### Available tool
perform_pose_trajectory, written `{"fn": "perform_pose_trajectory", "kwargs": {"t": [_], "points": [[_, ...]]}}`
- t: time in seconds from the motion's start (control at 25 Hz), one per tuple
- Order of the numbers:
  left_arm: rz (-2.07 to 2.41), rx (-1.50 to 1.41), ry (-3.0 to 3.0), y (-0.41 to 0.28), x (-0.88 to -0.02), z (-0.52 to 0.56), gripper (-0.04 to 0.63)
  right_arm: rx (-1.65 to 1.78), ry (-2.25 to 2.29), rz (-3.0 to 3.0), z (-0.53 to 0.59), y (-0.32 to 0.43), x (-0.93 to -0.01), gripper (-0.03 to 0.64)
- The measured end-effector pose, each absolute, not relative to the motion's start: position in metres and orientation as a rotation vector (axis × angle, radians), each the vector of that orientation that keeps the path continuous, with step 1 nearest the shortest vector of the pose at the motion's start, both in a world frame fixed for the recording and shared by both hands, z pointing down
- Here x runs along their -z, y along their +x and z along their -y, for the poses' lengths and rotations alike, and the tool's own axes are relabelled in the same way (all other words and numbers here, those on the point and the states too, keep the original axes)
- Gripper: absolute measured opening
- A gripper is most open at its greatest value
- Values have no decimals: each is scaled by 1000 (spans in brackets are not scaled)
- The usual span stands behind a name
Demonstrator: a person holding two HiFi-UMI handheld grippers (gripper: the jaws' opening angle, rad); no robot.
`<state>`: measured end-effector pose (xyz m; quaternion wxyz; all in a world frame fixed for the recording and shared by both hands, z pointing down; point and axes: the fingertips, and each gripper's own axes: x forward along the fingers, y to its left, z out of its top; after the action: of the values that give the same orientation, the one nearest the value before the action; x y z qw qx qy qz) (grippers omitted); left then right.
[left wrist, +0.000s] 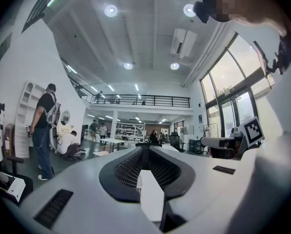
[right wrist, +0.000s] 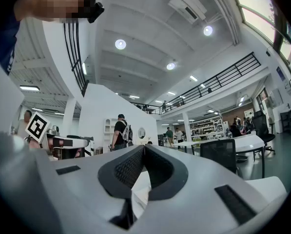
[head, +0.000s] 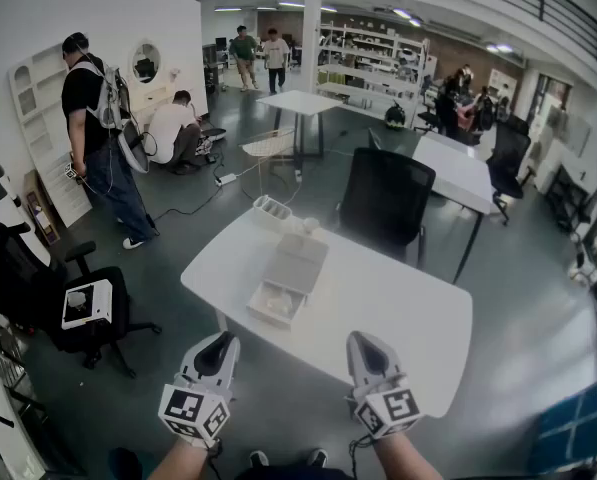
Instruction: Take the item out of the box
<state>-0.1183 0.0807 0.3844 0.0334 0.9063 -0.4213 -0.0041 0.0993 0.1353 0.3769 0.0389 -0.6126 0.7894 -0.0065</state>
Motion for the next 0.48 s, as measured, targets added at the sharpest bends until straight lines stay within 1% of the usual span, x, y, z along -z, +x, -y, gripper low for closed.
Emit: {"fn": "perform_pose_trajectory", "kwargs": {"t": [0.32,0.48], "points": [[1326,16,2793,-79,-378,-92,64,9,-1843,-2437,-143,134,-377,17],[1341,12,2796,-72,-375,-93,64,-3,-1824,-2445,-141,140,-373,17]]}}
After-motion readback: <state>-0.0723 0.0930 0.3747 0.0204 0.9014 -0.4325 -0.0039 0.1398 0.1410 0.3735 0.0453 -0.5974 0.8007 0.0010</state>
